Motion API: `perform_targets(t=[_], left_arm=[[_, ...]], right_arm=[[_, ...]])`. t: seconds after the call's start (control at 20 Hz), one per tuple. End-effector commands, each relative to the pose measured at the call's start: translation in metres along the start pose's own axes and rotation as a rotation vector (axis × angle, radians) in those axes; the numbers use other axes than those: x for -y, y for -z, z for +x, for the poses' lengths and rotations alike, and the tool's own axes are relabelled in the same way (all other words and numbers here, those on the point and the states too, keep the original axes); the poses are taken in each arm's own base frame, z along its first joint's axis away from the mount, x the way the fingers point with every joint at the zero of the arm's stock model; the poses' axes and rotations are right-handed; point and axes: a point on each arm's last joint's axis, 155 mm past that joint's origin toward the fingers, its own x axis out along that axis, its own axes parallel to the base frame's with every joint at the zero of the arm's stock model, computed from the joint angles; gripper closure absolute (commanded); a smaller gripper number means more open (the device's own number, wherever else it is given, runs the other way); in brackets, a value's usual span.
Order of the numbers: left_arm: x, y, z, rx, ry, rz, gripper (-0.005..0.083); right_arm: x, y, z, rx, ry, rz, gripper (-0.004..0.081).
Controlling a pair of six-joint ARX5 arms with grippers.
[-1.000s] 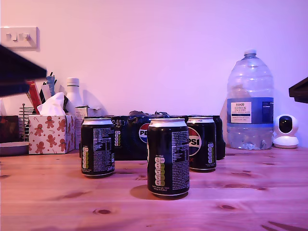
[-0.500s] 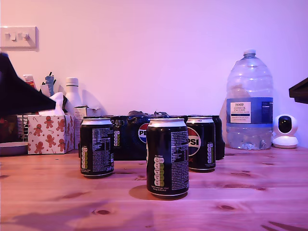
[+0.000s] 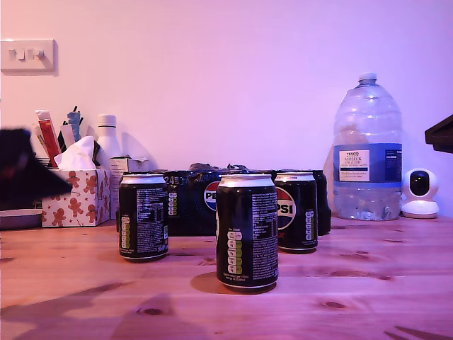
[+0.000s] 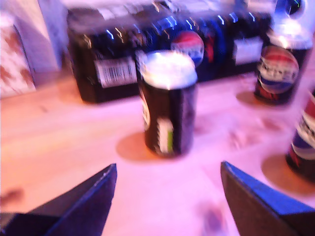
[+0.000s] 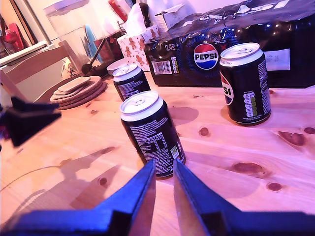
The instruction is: Stack up the Pepsi cans on top of each other
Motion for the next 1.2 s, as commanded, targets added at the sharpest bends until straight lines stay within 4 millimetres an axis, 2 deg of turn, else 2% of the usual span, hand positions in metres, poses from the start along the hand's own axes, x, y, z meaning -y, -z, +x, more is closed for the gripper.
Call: perform_targets(t=[0.0,0.35,0.4,0.5,0.6,0.7,0.95,1.15], left_arm=[[-0.001,-0.01,0.002,0.025,-0.005,-0.002,0.0167],[0.007,-0.016,0.005,0.03,0.035,-0.019,0.0166],[0.007,-0.014,0.006,0.024,0.037,-0.04,0.0135],[0.005,-0.004,0.01,-0.021,0.024,-0.084,-0.0012],[-0.001,0.011,0.018,-0.095,-0.013,-0.115,-0.0019],[-0.002,0.018,0.026,-0.129,-0.019,-0.113,-0.0019],[0.012,0.002,0.044,-0.059,0.047,-0.005,-0.0017],[0.025,0.008,0.06,-0.067,0.132,0.04,-0.0017]], right_arm=[[-0.001,0.001,0.001,0.003,-0.005,0.003,0.068],[0.003,0.0,0.001,0.007,0.012,0.002,0.0681],[0.003,0.0,0.001,0.007,0.015,0.002,0.0682],[0.003,0.0,0.001,0.008,0.015,0.003,0.0682],[0.003,0.001,0.001,0.007,0.015,0.003,0.0682],[0.003,0.001,0.001,0.007,0.015,0.003,0.0682],[0.003,0.0,0.001,0.007,0.015,0.003,0.0682],[0.004,0.0,0.001,0.008,0.018,0.002,0.0682]])
